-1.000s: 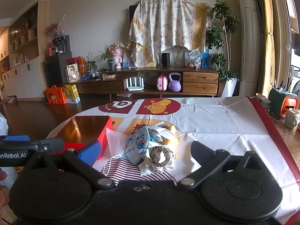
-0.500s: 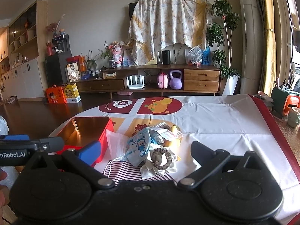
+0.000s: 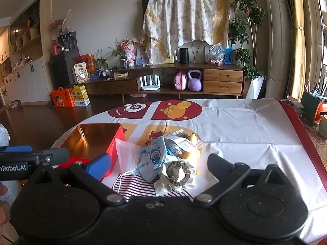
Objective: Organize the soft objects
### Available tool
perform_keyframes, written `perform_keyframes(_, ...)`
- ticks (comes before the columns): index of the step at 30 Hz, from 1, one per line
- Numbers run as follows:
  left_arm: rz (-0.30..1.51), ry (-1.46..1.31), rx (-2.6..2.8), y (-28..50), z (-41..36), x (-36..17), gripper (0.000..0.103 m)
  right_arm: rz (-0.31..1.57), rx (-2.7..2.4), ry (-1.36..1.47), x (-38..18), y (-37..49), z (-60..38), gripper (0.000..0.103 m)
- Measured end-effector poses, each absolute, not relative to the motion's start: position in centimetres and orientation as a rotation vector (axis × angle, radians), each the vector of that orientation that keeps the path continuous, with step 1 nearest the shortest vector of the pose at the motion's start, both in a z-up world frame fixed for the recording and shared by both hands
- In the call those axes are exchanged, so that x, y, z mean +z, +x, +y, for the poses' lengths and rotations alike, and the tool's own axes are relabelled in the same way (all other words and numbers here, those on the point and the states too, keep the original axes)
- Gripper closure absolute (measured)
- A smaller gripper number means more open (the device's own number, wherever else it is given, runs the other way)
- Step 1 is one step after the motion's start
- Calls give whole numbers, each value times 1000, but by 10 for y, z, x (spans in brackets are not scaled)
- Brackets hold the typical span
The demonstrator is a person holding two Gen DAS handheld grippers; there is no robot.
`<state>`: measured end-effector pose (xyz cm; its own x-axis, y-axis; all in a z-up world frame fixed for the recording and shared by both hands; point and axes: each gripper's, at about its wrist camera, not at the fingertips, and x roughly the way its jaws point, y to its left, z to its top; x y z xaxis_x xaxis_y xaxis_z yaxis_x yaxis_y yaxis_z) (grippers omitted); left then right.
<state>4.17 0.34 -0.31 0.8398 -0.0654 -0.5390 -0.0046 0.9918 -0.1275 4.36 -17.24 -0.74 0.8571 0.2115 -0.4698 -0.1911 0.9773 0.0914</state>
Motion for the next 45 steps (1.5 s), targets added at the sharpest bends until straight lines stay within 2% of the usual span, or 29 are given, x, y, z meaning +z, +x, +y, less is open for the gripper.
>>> perform_keyframes(23, 592, -124, -18, 58, 7, -9, 0, 520, 240, 50, -12, 57, -176, 7)
perform_keyframes(37, 623, -120, -32, 98, -1, -22, 0, 557, 252, 51, -27, 85, -186, 9)
perform_keyframes(45, 647, -119, -77, 128, -9, -37, 0, 591, 280, -21, -47, 110, -187, 17)
